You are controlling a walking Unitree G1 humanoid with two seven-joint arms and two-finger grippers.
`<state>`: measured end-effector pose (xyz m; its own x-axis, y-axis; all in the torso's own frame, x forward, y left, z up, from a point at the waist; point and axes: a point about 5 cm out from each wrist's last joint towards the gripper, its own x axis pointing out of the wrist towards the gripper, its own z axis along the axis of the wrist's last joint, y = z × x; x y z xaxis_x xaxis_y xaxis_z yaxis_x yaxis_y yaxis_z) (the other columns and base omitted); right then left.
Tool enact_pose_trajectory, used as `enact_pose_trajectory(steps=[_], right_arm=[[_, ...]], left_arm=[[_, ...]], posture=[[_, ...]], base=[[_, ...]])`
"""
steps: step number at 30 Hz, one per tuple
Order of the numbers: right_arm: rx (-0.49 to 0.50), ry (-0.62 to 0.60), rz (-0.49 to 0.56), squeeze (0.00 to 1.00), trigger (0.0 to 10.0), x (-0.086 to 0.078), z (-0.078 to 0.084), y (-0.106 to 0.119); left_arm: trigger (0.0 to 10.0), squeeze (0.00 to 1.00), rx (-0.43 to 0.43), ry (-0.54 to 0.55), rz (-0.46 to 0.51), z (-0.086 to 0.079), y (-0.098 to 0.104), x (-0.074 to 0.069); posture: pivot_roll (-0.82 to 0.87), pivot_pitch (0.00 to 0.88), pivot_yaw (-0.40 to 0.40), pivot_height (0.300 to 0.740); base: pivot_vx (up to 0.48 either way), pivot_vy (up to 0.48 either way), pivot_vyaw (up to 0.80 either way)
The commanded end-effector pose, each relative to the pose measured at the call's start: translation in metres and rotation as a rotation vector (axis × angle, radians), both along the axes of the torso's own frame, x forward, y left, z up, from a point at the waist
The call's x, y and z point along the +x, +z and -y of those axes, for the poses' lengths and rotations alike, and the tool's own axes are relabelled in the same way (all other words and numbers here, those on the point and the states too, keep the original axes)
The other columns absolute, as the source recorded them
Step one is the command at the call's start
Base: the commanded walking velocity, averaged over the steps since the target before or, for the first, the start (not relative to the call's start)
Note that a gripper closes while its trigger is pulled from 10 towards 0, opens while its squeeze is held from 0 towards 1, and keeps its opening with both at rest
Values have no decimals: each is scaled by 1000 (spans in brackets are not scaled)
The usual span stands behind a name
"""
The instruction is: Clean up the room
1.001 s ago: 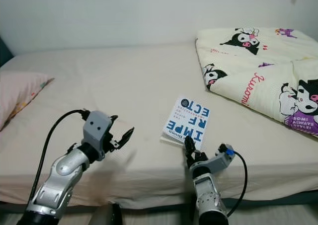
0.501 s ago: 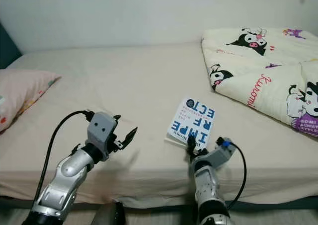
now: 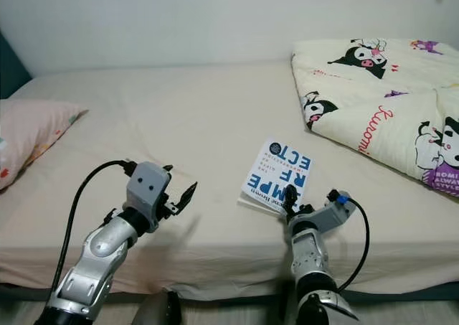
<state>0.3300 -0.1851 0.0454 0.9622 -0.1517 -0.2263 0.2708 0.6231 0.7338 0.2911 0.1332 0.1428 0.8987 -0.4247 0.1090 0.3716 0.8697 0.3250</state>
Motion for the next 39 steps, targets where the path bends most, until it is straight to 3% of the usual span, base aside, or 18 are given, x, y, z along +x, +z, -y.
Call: enact_pose_trajectory(steps=[1,9,18,21,22,24,30,39], right_arm=[[19,0,-22,0,10000,-2,-3,-5],[-8,56,-154,0,10000,-3,-3,-14],[-18,133,-188,0,10000,-3,-8,-16],[-28,315,-212,0,10000,-5,-30,-22],[-28,315,-212,0,10000,-5,-30,-22],[36,394,-108,0,10000,-3,-47,-16],[155,446,-11,0,10000,0,-60,-8],[247,424,-47,0,10000,-2,-63,-12]], left_arm=[[10000,0,8,11,-13,-1,-5,-3],[10000,0,37,28,-15,-3,-6,-4],[10000,0,43,31,-18,-3,-7,-4],[10000,0,55,33,-19,-3,-9,-5],[10000,0,55,33,-19,-3,-9,-5],[10000,0,58,38,-13,-3,-8,-5],[10000,0,63,40,-11,-4,-7,-5],[10000,0,76,29,0,-3,-6,-5]], posture=[[112,116,50,560],[114,111,47,560],[113,107,47,560],[110,93,45,560],[110,93,45,560],[115,93,44,560],[124,100,46,560],[137,106,43,560]], base=[[0,0,0],[0,0,0],[0,0,0],[0,0,0],[0,0,0],[0,0,0],[0,0,0],[0,0,0]])
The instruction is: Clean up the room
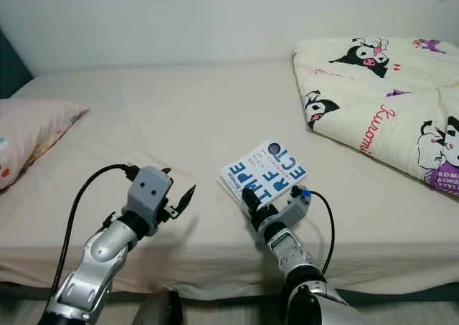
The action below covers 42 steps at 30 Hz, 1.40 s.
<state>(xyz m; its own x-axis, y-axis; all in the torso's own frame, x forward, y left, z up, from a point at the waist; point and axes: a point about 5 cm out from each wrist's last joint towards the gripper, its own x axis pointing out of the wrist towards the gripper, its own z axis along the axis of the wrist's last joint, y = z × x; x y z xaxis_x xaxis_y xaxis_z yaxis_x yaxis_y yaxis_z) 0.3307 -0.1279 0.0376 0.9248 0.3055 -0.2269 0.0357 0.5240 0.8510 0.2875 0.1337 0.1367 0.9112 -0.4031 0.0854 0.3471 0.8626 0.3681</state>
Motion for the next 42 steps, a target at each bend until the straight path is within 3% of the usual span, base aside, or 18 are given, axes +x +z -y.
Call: enact_pose_trajectory(steps=[1,12,22,30,31,33,34,35,42], right_arm=[[34,2,-38,0,10000,-2,-6,-4],[168,-220,-113,0,10000,-4,13,-10],[164,-260,-102,0,10000,4,20,-2],[150,-257,-32,0,10000,18,23,18],[147,-252,-24,0,4235,19,23,19],[147,-252,-24,0,4235,19,23,19],[146,-251,-23,0,863,19,23,19],[145,-250,-22,0,0,19,23,19],[133,-230,-32,0,0,16,17,14]], left_arm=[[10000,0,25,0,2,-2,0,-2],[10000,0,55,-37,23,0,3,-9],[10000,0,82,-13,31,-9,8,-17],[10000,0,96,26,26,-17,8,-27],[10000,0,94,33,28,-17,8,-27],[10000,0,94,33,28,-17,8,-27],[10000,0,93,36,29,-17,8,-28],[10000,0,90,40,30,-17,7,-28],[10000,0,74,46,39,-16,7,-28]], posture=[[137,106,43,560],[168,143,57,560],[226,194,53,560],[247,215,40,560],[246,213,24,560],[246,213,24,560],[246,213,24,560],[240,206,18,560],[201,159,-3,560]], base=[[0,0,0],[0,0,0],[0,0,0],[0,0,0],[0,0,0],[0,0,0],[0,0,0],[0,0,0],[0,0,0]])
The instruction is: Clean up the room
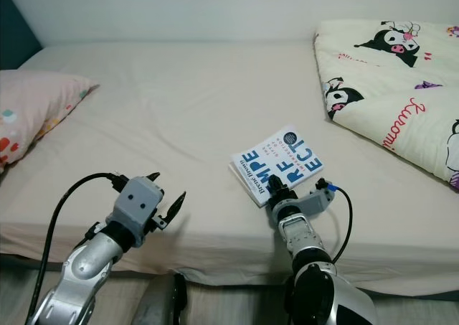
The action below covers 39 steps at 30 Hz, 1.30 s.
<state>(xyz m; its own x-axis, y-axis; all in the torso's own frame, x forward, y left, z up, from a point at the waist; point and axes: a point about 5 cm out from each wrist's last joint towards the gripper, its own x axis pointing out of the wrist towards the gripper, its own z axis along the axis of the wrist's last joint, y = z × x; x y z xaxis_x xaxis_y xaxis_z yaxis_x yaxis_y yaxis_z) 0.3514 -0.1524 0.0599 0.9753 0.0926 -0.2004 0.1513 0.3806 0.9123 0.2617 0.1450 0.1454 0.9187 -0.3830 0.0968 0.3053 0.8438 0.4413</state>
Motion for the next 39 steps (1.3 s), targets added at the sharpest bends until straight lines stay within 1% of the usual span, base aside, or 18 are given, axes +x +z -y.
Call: enact_pose_trajectory(steps=[1,10,12,18,21,22,23,24,25,26,30,32,33,35,36,37,38,39], right_arm=[[2,25,-30,0,0,-5,-8,-8],[-88,92,40,0,0,-1,-19,1],[-183,137,138,0,0,6,-20,16],[-193,168,223,0,0,11,-24,29],[-140,255,450,0,0,10,-29,67],[-132,274,492,0,0,9,-30,74],[-132,274,492,0,0,9,-30,74],[-121,294,526,0,0,6,-32,78],[-114,306,544,0,0,5,-33,81],[-114,306,544,0,0,5,-33,81],[-79,348,593,0,0,0,-38,87],[-44,400,643,0,0,-6,-45,93],[-44,400,643,0,0,-6,-45,93],[-30,431,665,0,0,-12,-47,96],[-30,431,665,0,0,-12,-47,96],[-26,440,664,0,0,-15,-47,97],[-26,440,664,0,0,-15,-47,97],[-22,448,663,0,0,-18,-48,98]], left_arm=[[10000,0,4,18,-3,-5,-2,-2],[10000,0,-49,46,27,6,-6,10],[10000,0,-86,47,18,14,-7,17],[10000,0,-128,57,-10,15,-7,23],[10000,0,-406,139,-166,10,-12,41],[10000,0,-515,149,-243,10,-16,44],[10000,0,-515,149,-243,10,-16,44],[10000,0,-651,163,-339,9,-22,47],[10000,1000,-734,165,-401,9,-26,48],[10000,1000,-734,165,-401,9,-26,48],[10000,1000,-914,159,-539,9,-36,50],[10000,1000,-1117,114,-574,6,-37,51],[10000,1000,-1117,114,-574,6,-37,51],[10000,1000,-1325,45,-513,-1,-26,51],[10000,1000,-1325,45,-513,-1,-26,51],[10000,1000,-1449,4,-457,-8,-17,52],[10000,1000,-1449,4,-457,-8,-17,52],[10000,1000,-1552,-37,-409,-13,-9,52]], posture=[[201,159,-3,560],[94,43,-46,560],[65,11,-51,560],[51,0,-52,560],[21,0,-48,560],[20,0,-46,560],[20,0,-46,560],[20,0,-46,560],[19,0,-43,560],[19,0,-43,560],[18,0,-34,560],[14,0,-29,560],[14,0,-29,560],[12,0,-28,560],[12,0,-28,560],[11,0,-30,560],[11,0,-30,560],[12,0,-32,560]], base=[[0,0,0],[0,0,0],[0,0,0],[0,0,0],[0,0,0],[0,0,0],[0,0,0],[0,0,0],[0,0,0],[0,0,0],[0,0,0],[0,0,0],[0,0,0],[0,0,0],[0,0,0],[0,0,0],[0,0,0],[0,0,0]])
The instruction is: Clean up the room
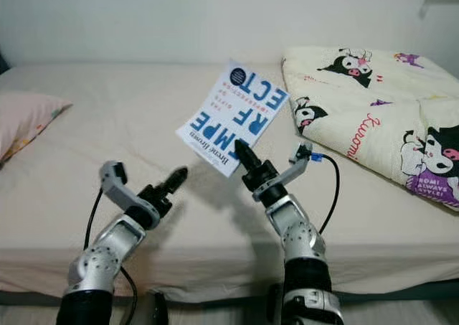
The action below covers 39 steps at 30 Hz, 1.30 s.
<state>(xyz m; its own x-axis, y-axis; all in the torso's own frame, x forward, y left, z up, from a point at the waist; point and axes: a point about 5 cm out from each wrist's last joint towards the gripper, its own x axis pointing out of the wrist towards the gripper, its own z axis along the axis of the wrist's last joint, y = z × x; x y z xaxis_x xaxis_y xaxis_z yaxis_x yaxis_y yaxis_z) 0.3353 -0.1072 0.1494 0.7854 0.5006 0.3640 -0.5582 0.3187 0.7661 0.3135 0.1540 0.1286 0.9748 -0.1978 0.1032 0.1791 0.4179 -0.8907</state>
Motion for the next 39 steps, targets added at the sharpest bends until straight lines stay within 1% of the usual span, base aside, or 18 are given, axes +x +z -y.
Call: enact_pose_trajectory(steps=[1,3,8,9,10,11,13,14,15,16,18,22,28,31,34,36,38,39], right_arm=[[19,23,36,0,0,-3,-3,9],[22,28,35,0,0,-3,-3,9],[22,33,30,0,0,-4,-3,9],[20,35,30,0,0,-4,-3,9],[20,35,30,0,0,-4,-3,9],[18,37,28,0,0,-4,-3,9],[18,37,28,0,0,-4,-3,9],[16,39,29,0,0,-4,-4,10],[19,41,31,0,0,-4,-4,12],[19,41,31,0,0,-4,-4,12],[32,49,45,0,0,-3,-7,19],[44,61,62,0,0,-3,-10,25],[52,81,78,0,0,-4,-14,31],[53,98,83,0,0,-5,-17,33],[52,107,76,0,0,-7,-19,30],[52,107,76,0,0,-7,-19,30],[49,109,60,0,0,-6,-21,27],[49,109,60,0,0,-6,-21,27]], left_arm=[[10000,1000,-137,32,97,-9,15,-1],[10000,1000,-200,33,169,-11,25,-5],[10000,1000,-207,-45,256,-3,37,-13],[10000,835,-177,-89,282,2,39,-16],[10000,835,-177,-89,282,2,39,-16],[10000,435,-137,-137,302,9,41,-20],[10000,435,-137,-137,302,9,41,-20],[10000,0,-74,-183,310,17,41,-22],[10000,0,-6,-222,287,25,37,-22],[10000,0,-6,-222,287,25,37,-22],[10000,0,106,-248,207,33,23,-20],[10000,0,137,-251,166,33,15,-19],[10000,0,112,-225,136,32,13,-16],[10000,0,57,-204,143,31,17,-15],[10000,0,2,-202,184,34,26,-14],[10000,0,2,-202,184,34,26,-14],[10000,0,-57,-228,249,41,40,-15],[10000,0,-57,-228,249,41,40,-15]], posture=[[12,0,-34,560],[12,0,-36,560],[15,0,-39,560],[15,0,-39,560],[15,0,-39,560],[15,0,-40,560],[15,0,-40,560],[16,0,-40,560],[17,0,-40,560],[17,0,-40,560],[16,0,-40,560],[12,0,-40,560],[8,0,-42,560],[7,0,-44,560],[8,1,-48,560],[8,1,-48,560],[6,3,-47,560],[6,3,-47,560]], base=[[0,0,0],[0,0,0],[0,0,0],[0,0,0],[0,0,0],[0,0,0],[0,0,0],[0,0,0],[0,0,0],[0,0,0],[0,0,0],[0,0,0],[0,0,0],[0,0,0],[0,0,0],[0,0,0],[0,0,0],[0,0,0]])
